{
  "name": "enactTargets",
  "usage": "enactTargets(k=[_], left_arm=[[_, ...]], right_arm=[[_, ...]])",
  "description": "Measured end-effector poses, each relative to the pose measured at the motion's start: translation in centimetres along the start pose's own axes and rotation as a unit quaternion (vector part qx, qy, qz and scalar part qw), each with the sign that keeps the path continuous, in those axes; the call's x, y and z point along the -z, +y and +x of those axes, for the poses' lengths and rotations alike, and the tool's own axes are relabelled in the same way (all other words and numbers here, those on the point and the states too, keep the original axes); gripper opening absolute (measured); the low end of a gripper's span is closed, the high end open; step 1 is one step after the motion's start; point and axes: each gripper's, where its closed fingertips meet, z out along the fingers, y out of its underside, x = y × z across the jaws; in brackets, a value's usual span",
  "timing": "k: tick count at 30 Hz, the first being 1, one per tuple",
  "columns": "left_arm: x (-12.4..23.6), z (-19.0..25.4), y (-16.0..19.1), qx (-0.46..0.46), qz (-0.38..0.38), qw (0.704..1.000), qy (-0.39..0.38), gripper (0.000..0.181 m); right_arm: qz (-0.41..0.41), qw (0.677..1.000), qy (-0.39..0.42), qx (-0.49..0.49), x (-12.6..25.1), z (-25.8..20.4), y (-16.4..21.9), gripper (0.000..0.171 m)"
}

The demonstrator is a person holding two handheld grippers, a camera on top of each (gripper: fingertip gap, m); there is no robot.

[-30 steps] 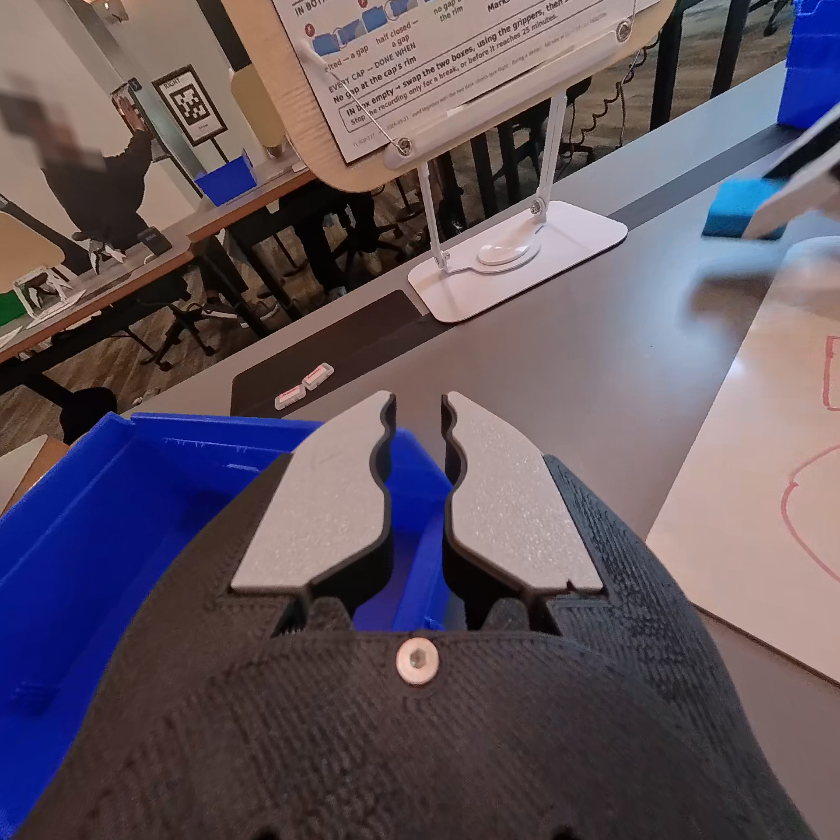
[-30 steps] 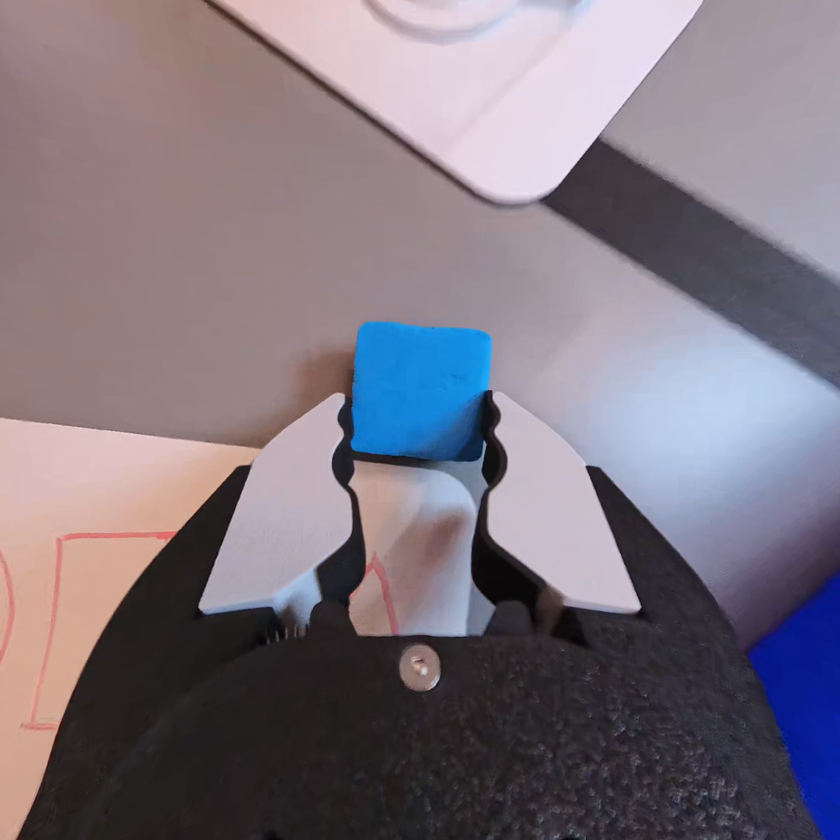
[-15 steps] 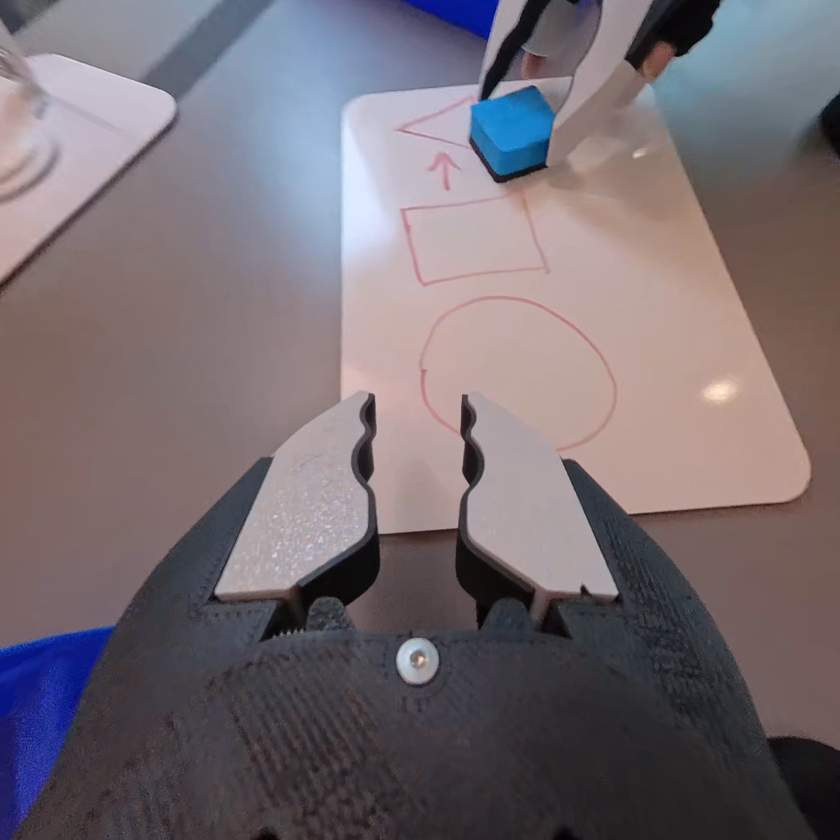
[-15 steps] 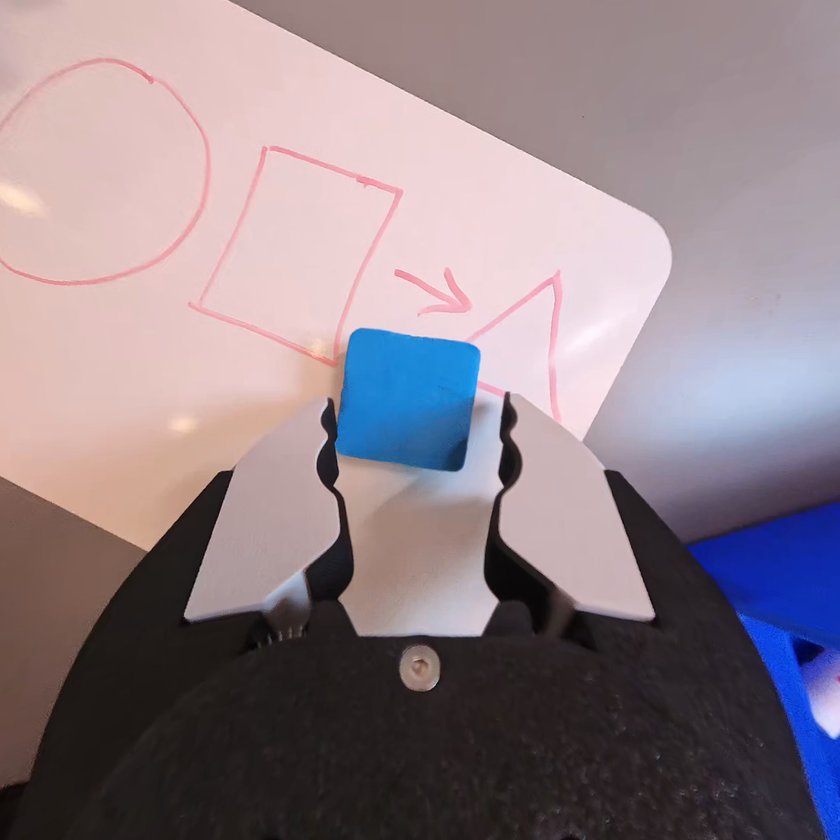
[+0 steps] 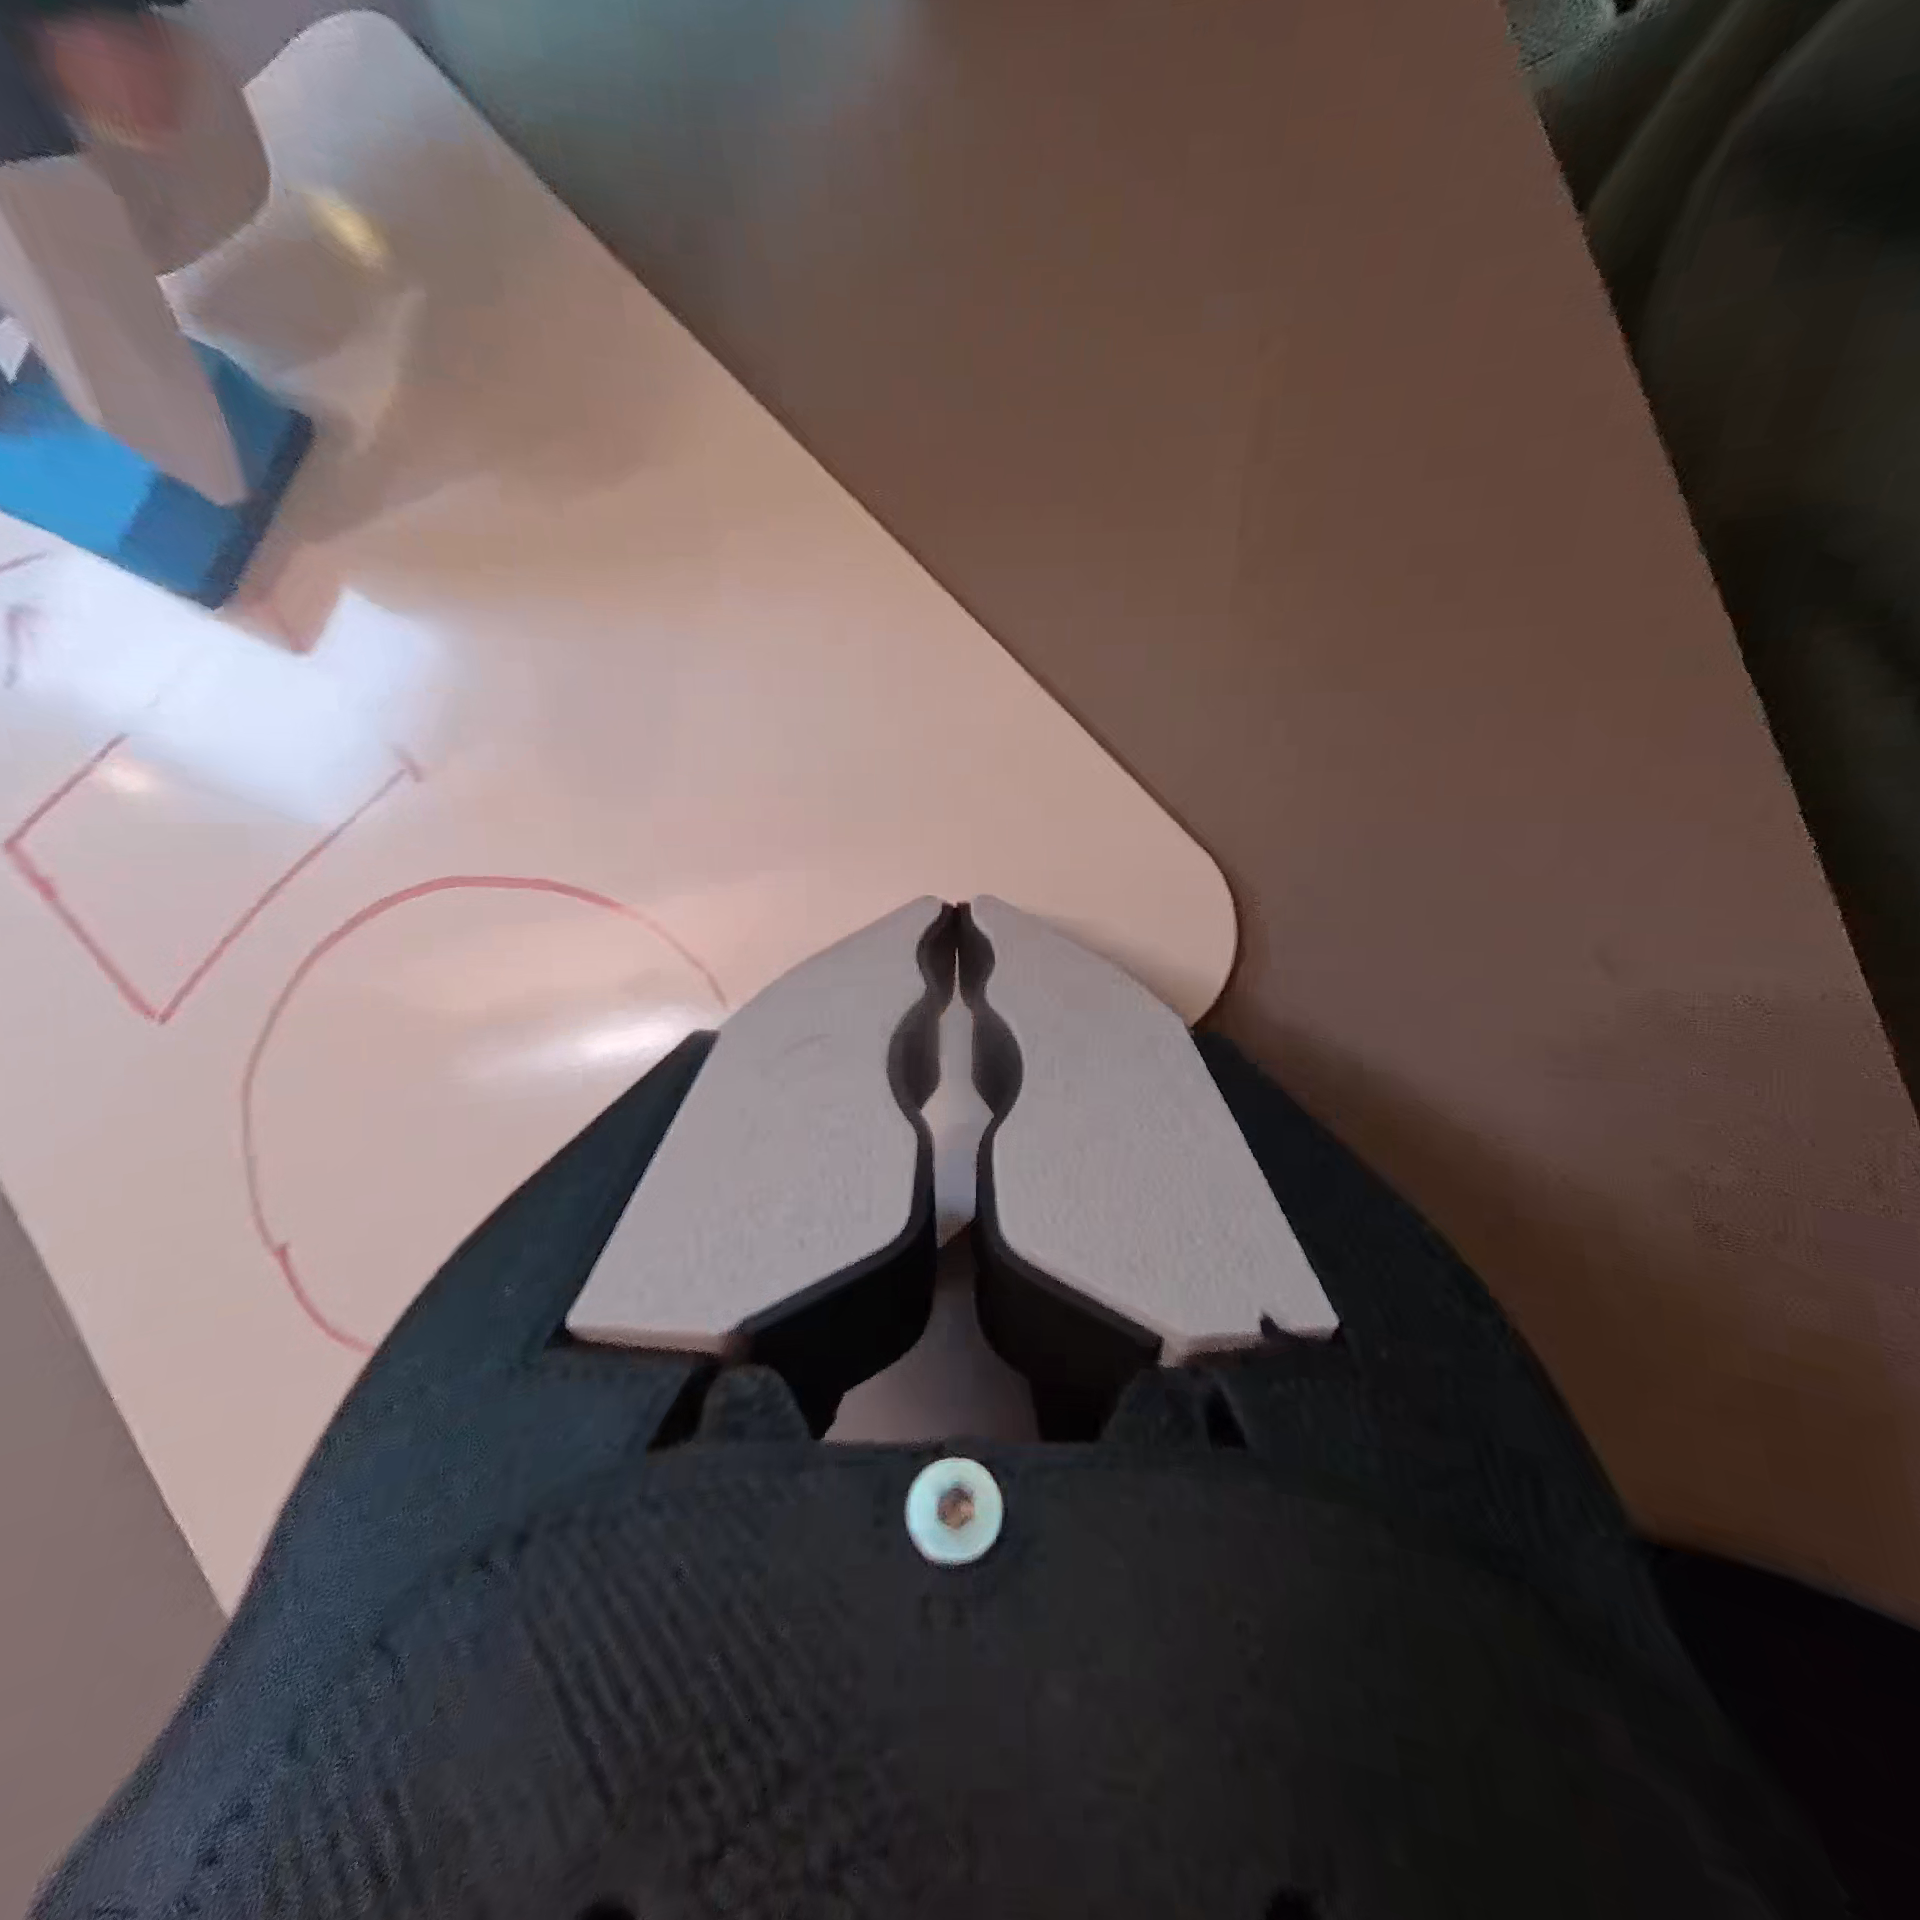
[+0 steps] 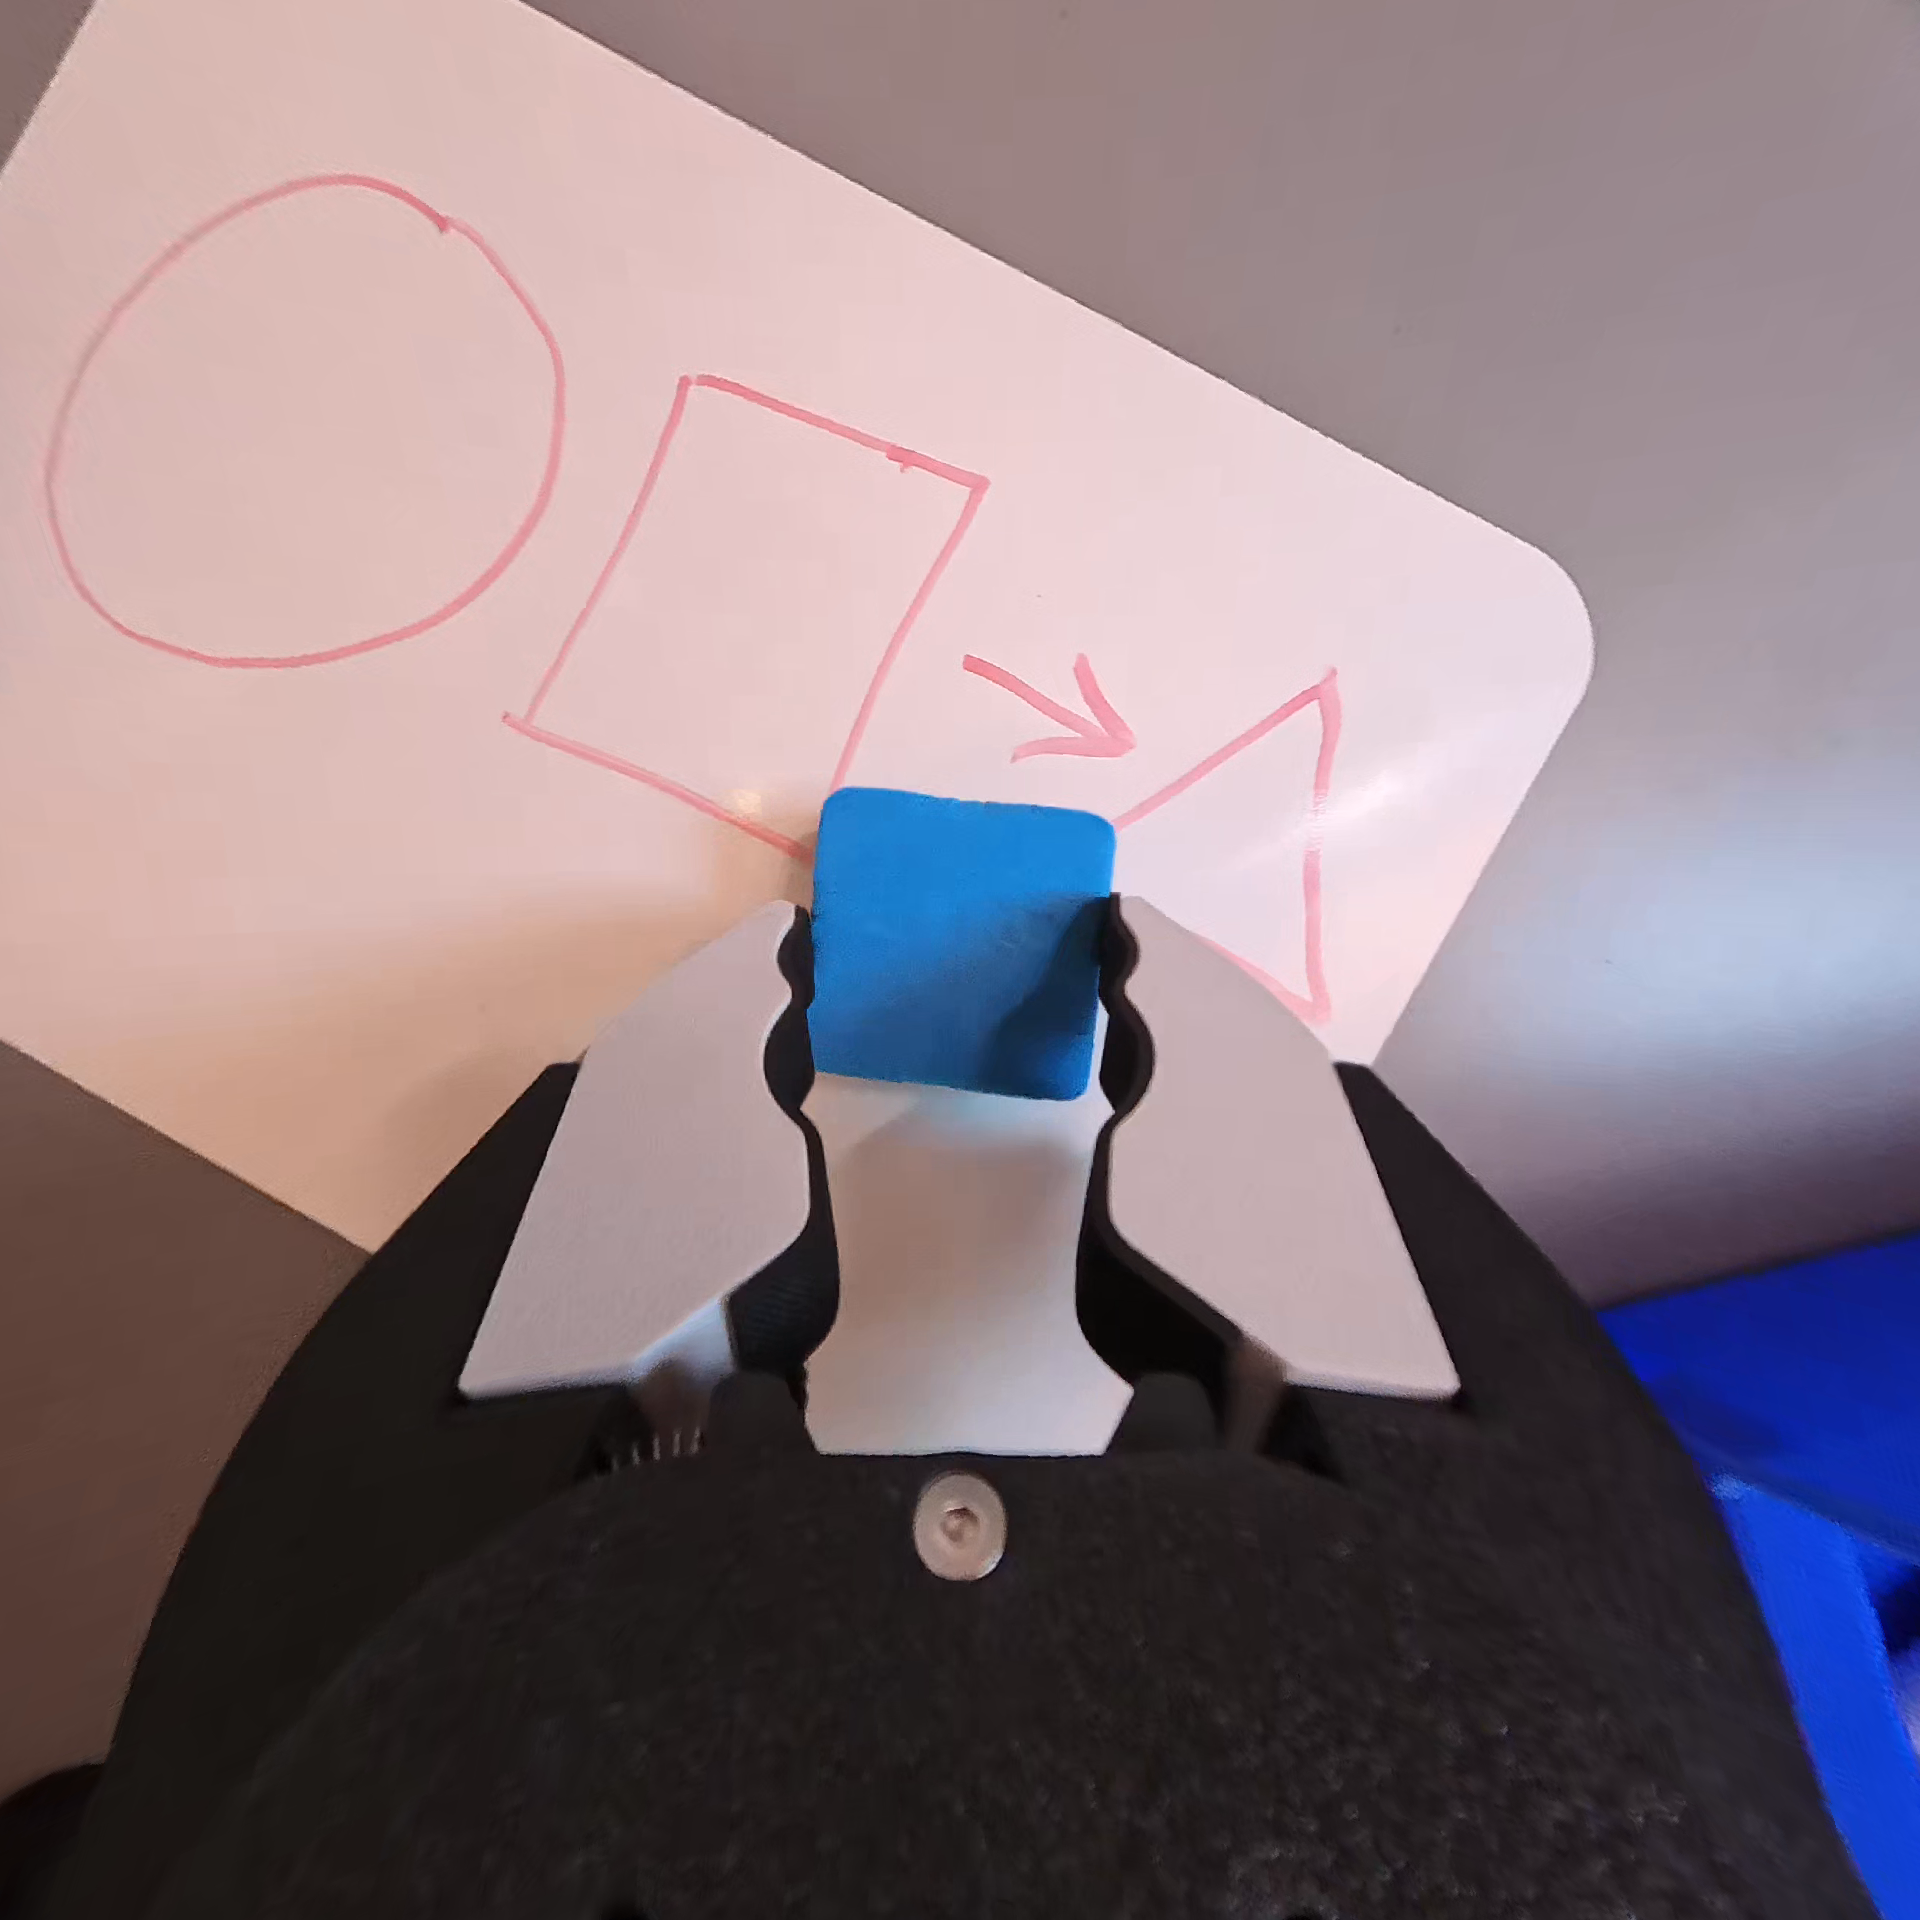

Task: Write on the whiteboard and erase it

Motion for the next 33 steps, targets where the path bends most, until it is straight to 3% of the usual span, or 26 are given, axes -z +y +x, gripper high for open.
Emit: enactTargets(k=[4, 7, 10, 13, 19, 21, 27, 30, 33], left_arm=[[0.0, 0.9, -0.2, -0.007, 0.021, 1.000, 0.022, 0.000], [-0.1, 1.7, -0.5, 0.002, 0.041, 0.998, 0.051, 0.000], [-0.1, 1.9, -0.5, -0.016, 0.035, 0.999, 0.036, 0.000], [0.0, 1.9, -0.5, -0.024, 0.040, 0.999, 0.027, 0.000], [0.0, 1.9, -0.5, -0.021, 0.046, 0.998, 0.029, 0.000], [0.0, 1.9, -0.6, -0.019, 0.046, 0.998, 0.027, 0.000], [-0.1, 1.8, -0.6, -0.011, 0.045, 0.998, 0.029, 0.000], [-0.1, 1.7, -0.6, -0.011, 0.044, 0.999, 0.028, 0.000], [-0.2, 1.7, -0.6, -0.012, 0.043, 0.999, 0.027, 0.000]], right_arm=[[-0.044, 0.998, -0.031, 0.030, 0.6, -2.4, 1.2, 0.053], [-0.037, 0.995, -0.071, 0.064, -0.8, -6.6, -0.6, 0.052], [-0.037, 0.998, -0.014, 0.038, -2.5, -2.6, -3.3, 0.052], [-0.050, 0.998, 0.018, -0.041, -1.5, 3.6, -2.0, 0.053], [-0.057, 0.998, 0.016, 0.004, -0.7, -0.4, -0.7, 0.054], [-0.062, 0.997, 0.037, 0.001, -0.9, 0.8, -0.8, 0.071], [-0.030, 0.999, 0.007, -0.026, 0.8, 0.7, -1.2, 0.067], [-0.034, 0.999, 0.007, -0.021, 0.2, 0.6, -1.1, 0.048], [-0.029, 0.999, -0.017, 0.006, -0.7, -1.8, -2.3, 0.046]])
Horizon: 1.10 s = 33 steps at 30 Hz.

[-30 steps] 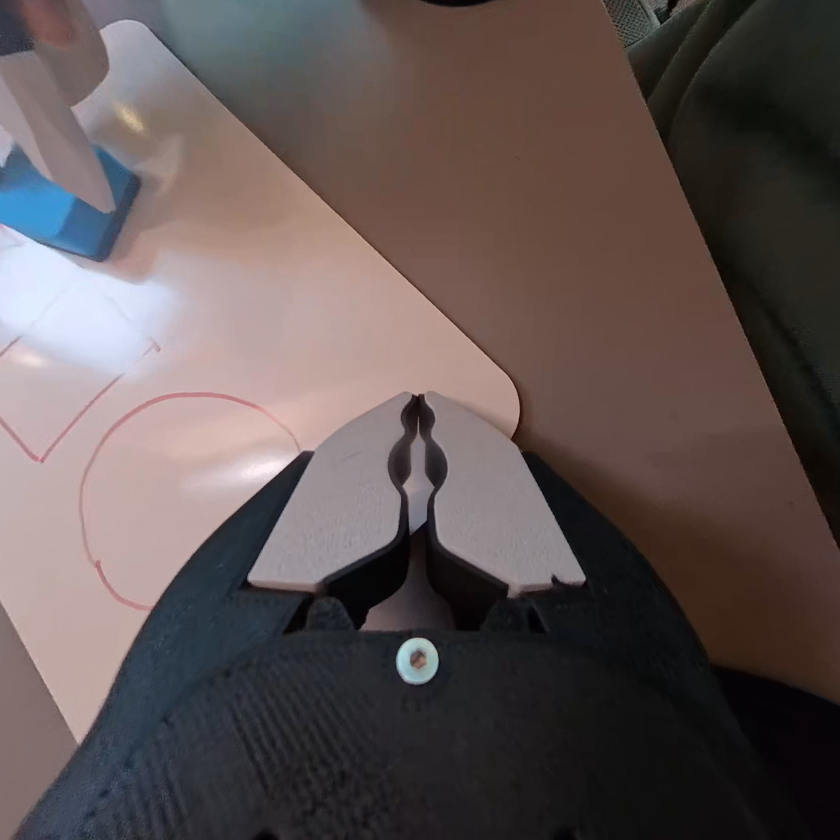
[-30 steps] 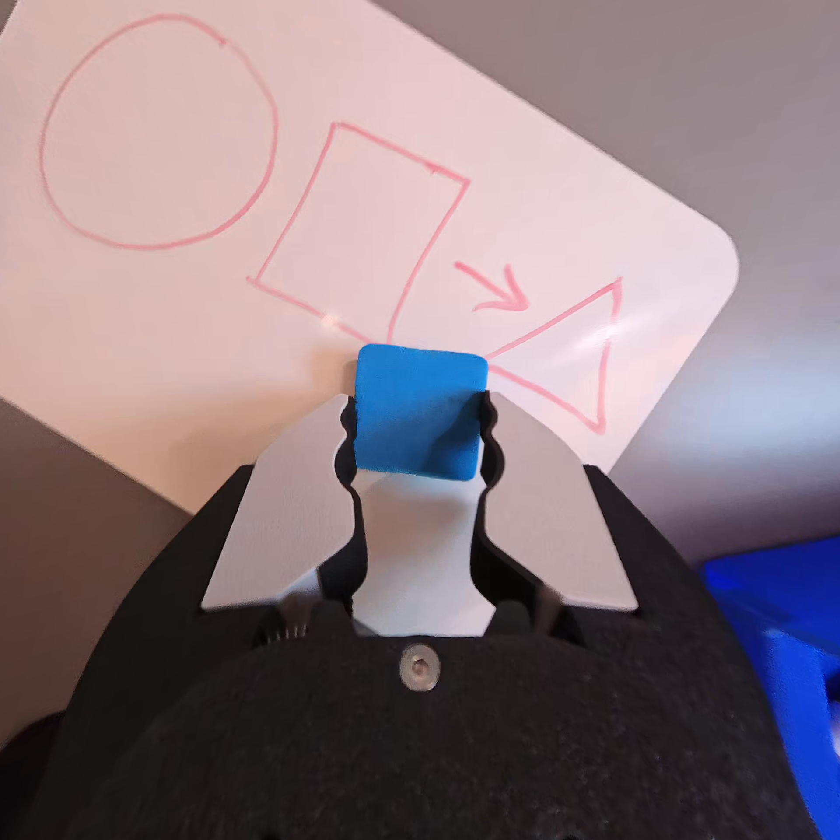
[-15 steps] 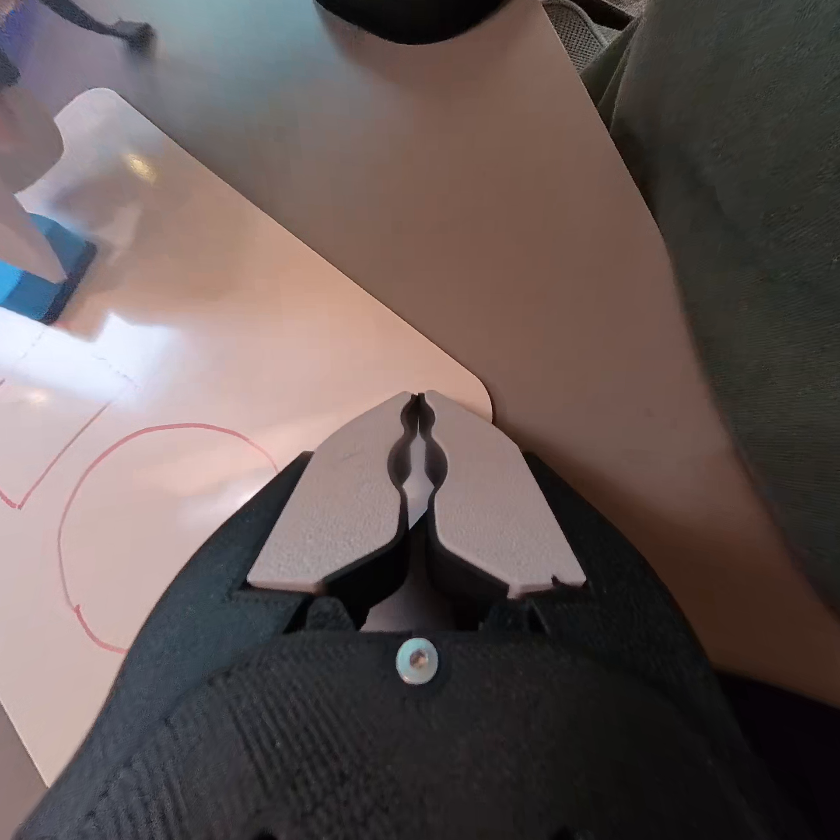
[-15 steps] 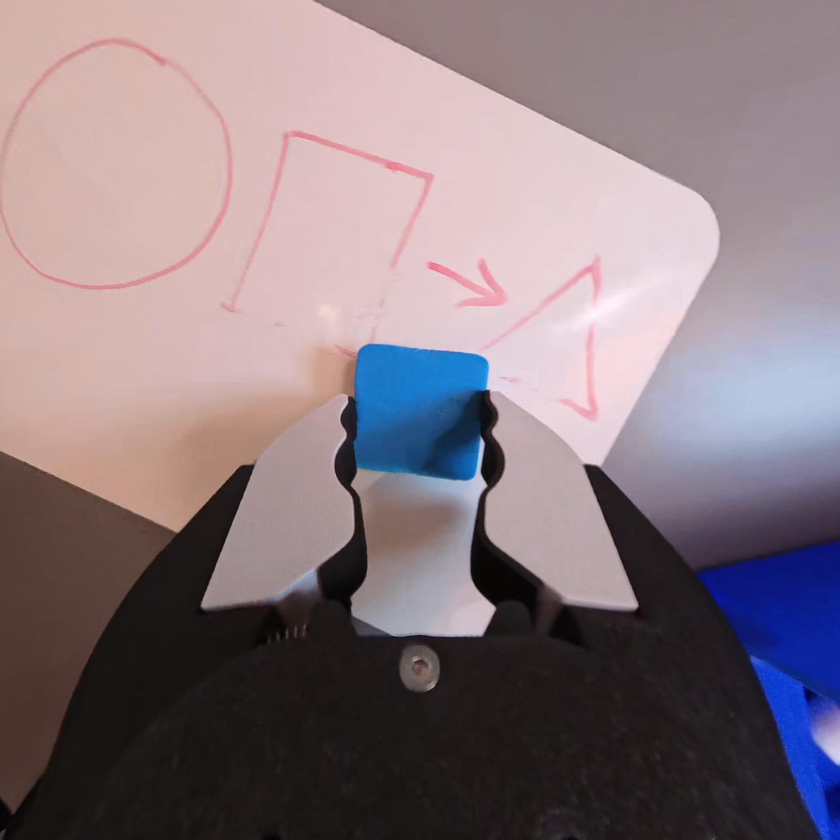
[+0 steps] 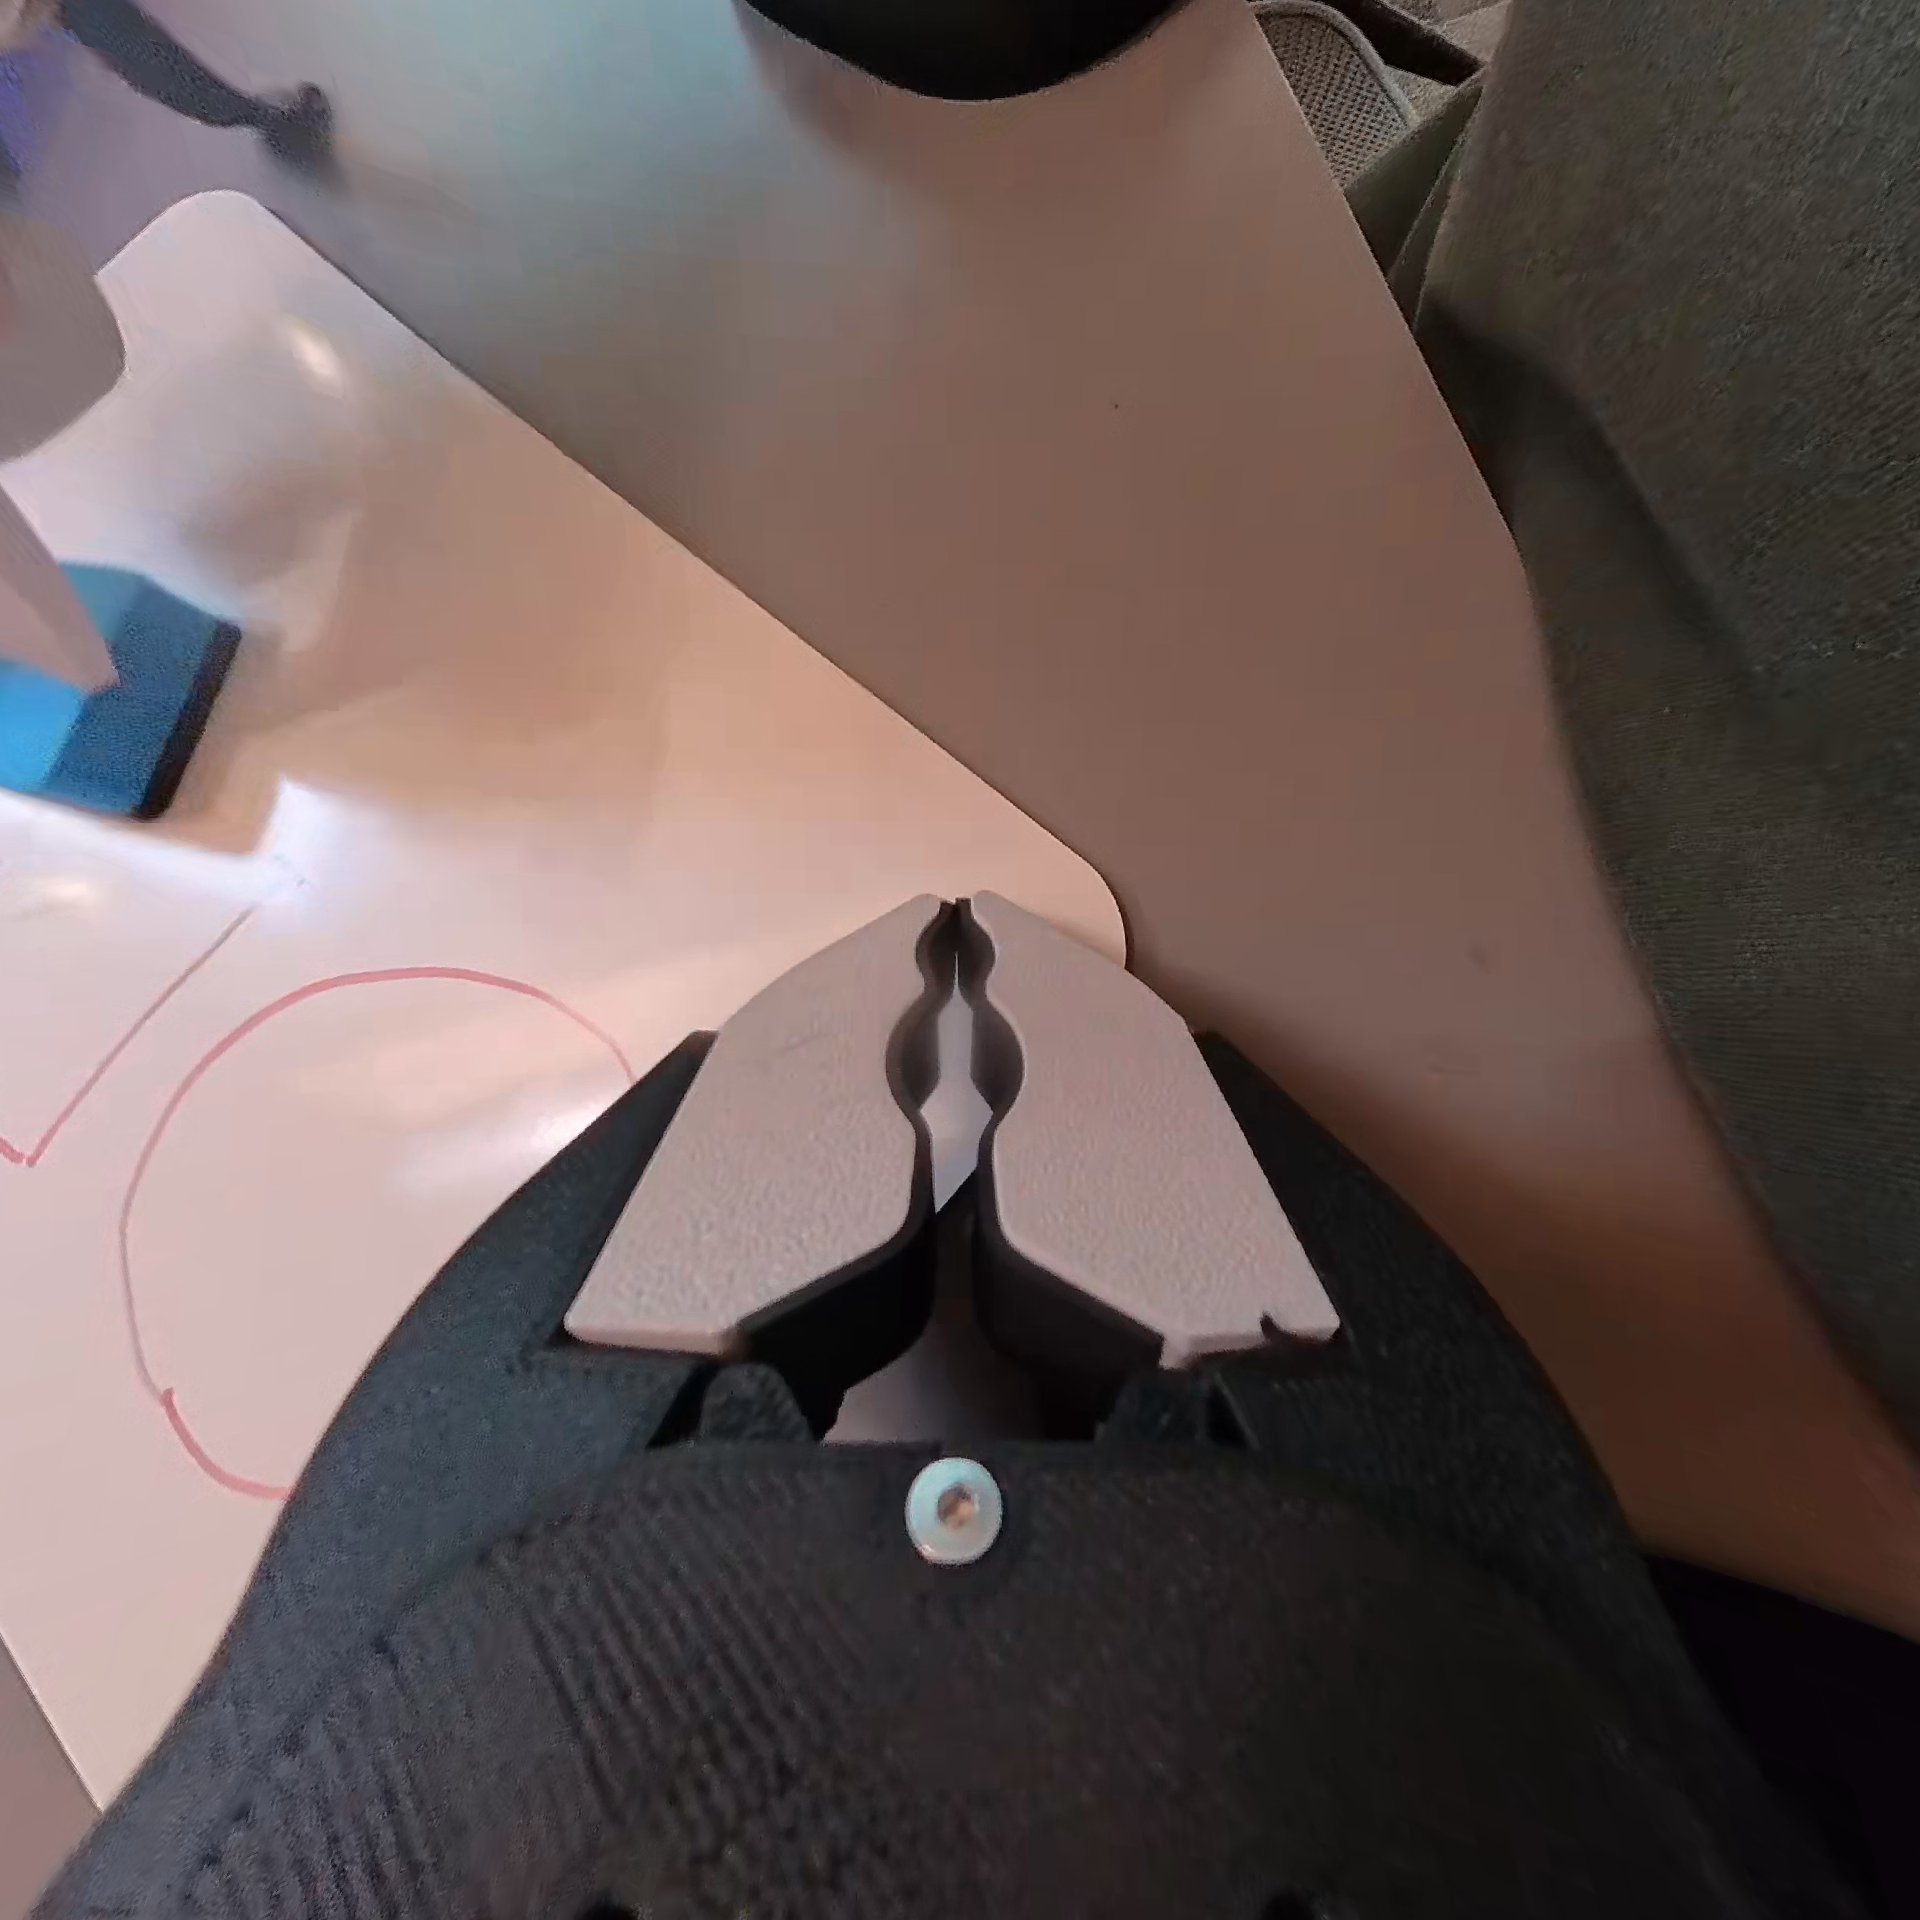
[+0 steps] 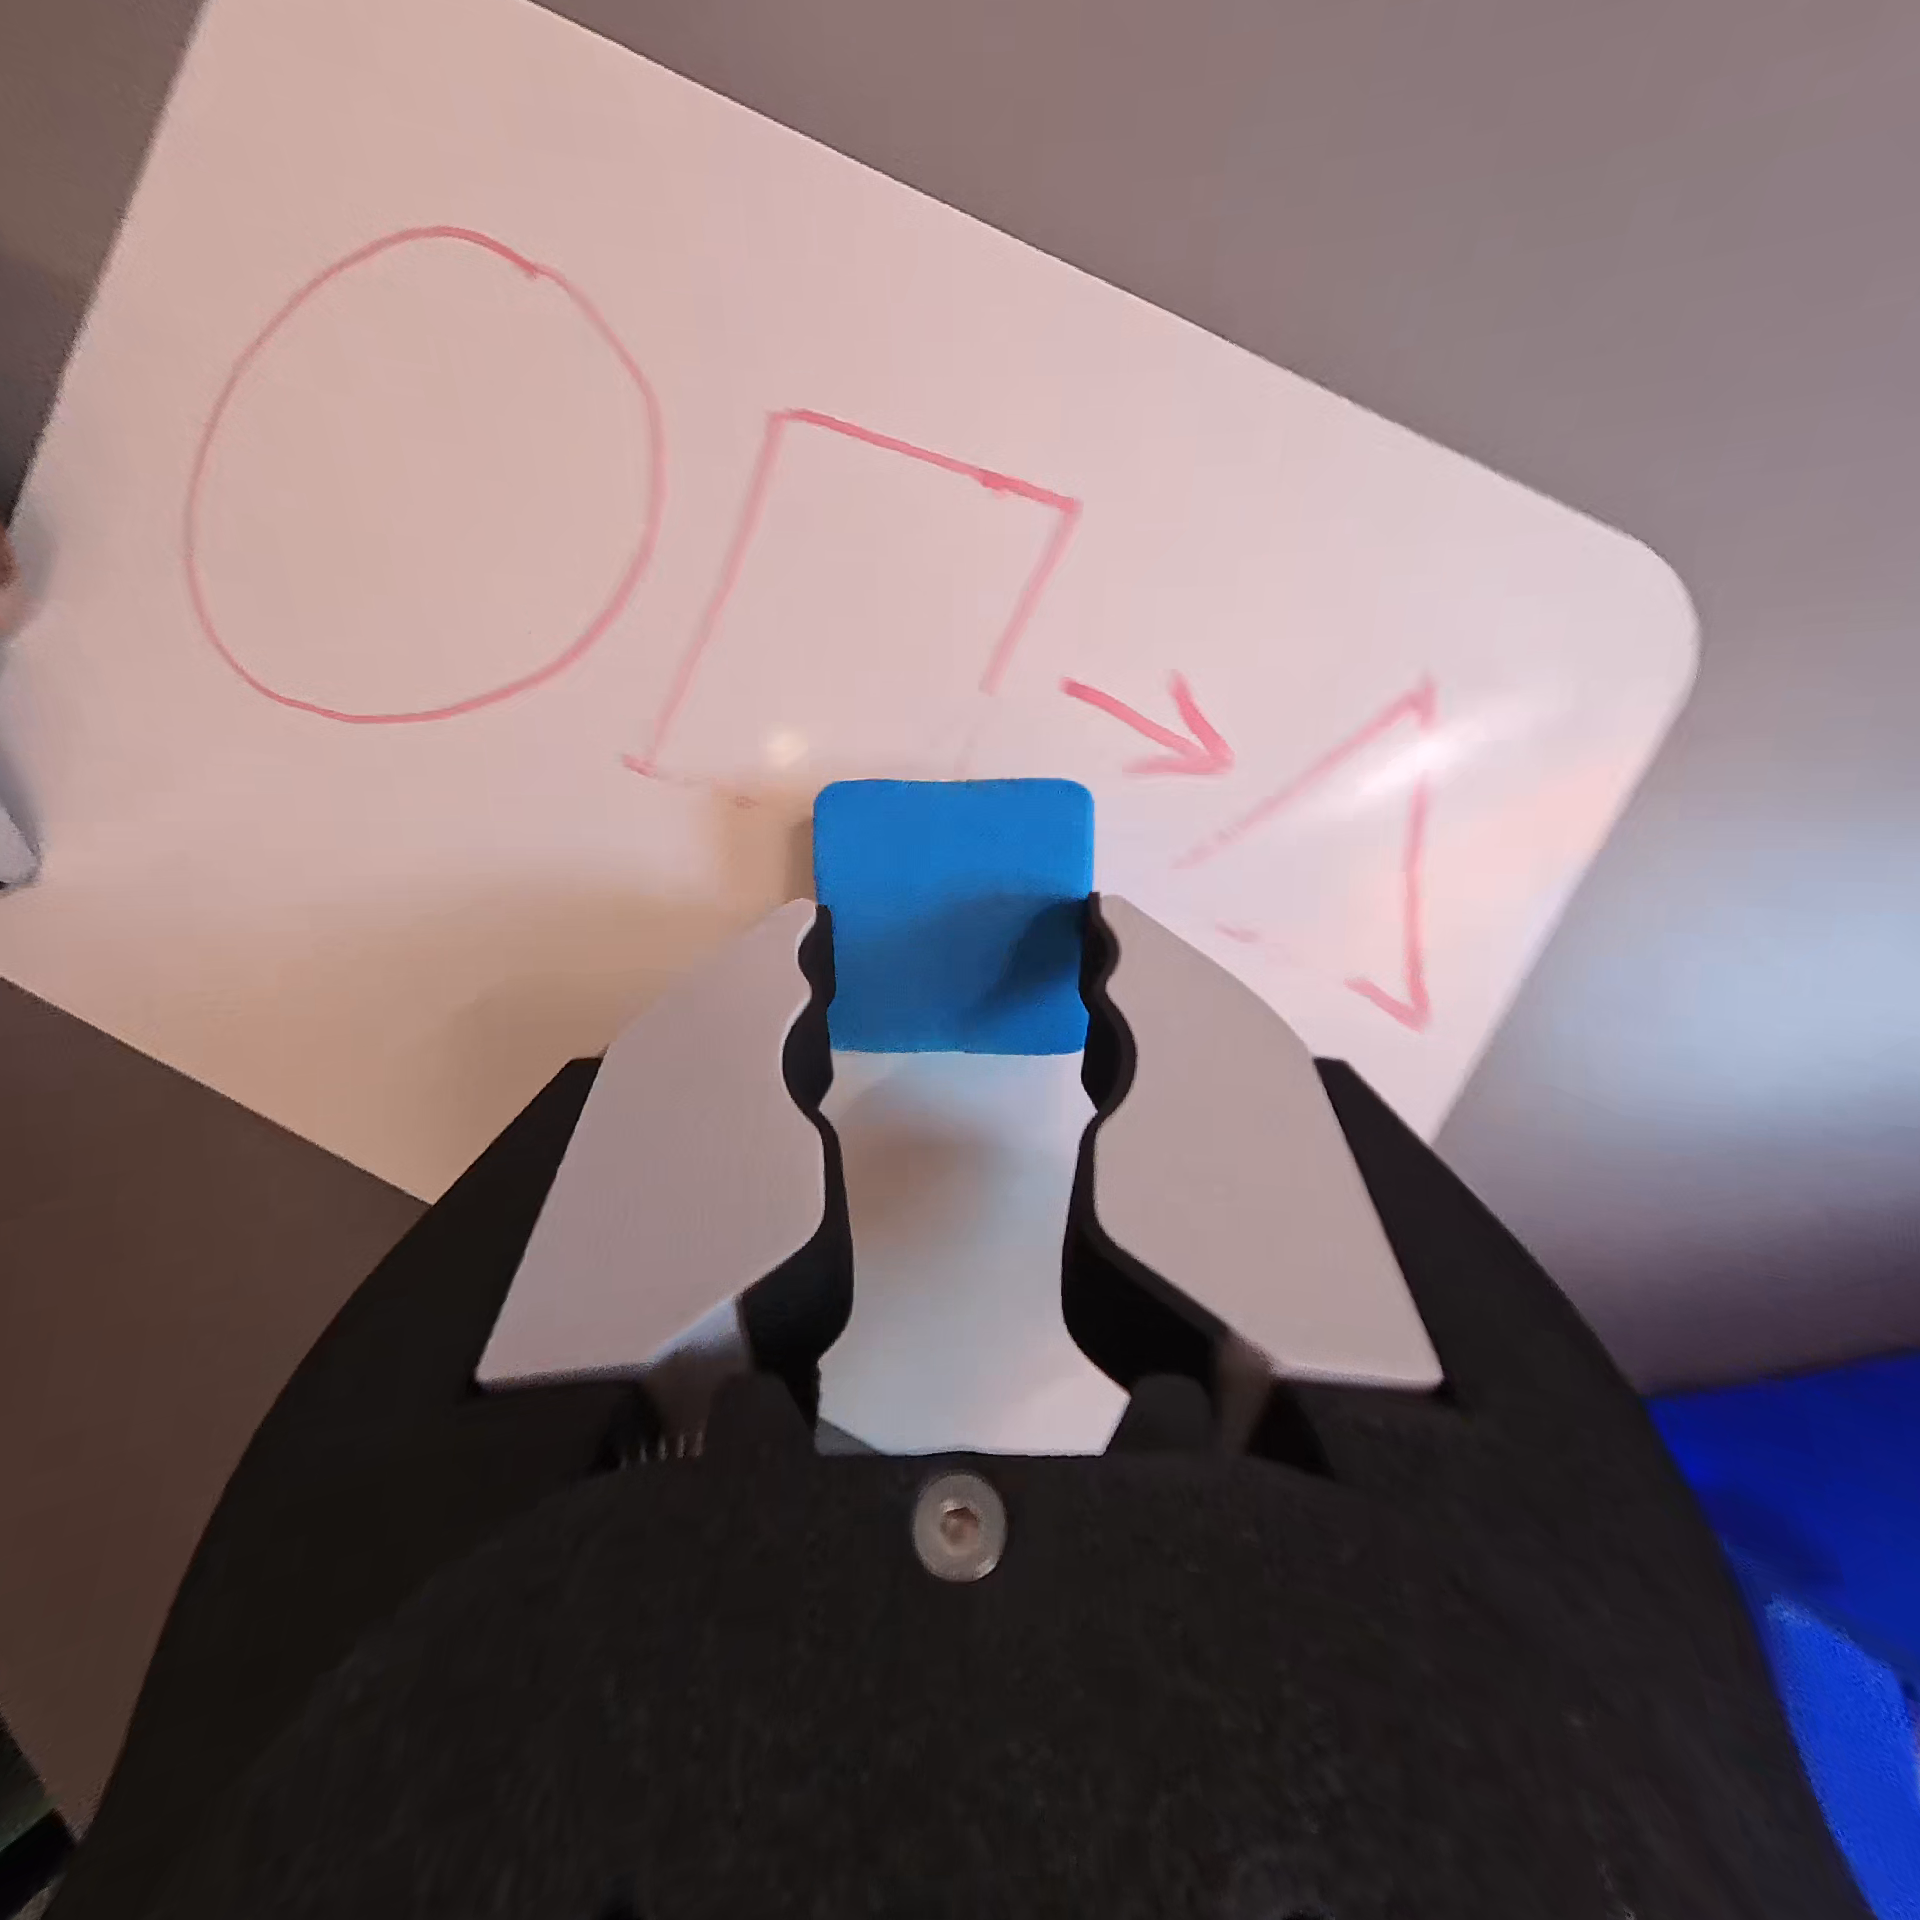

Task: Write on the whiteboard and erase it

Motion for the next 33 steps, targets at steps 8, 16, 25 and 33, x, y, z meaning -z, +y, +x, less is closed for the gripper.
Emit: enactTargets(k=[8, 16, 25, 33], left_arm=[[-0.2, 0.2, -0.2, -0.006, 0.001, 1.000, -0.001, 0.000], [-0.4, 0.4, -0.3, -0.008, 0.003, 1.000, 0.005, 0.000], [-0.4, 0.3, -0.3, -0.011, 0.004, 1.000, 0.005, 0.000], [-0.5, 0.3, -0.3, -0.012, 0.007, 1.000, 0.007, 0.000]], right_arm=[[-0.019, 0.992, 0.069, -0.100, 1.1, 7.7, 1.2, 0.045], [-0.015, 0.992, 0.090, -0.088, -0.5, 8.7, -1.7, 0.045], [-0.017, 0.998, 0.043, -0.036, -1.9, 4.8, -3.6, 0.045], [-0.061, 0.998, 0.015, -0.001, -1.1, 2.6, -1.9, 0.044]])
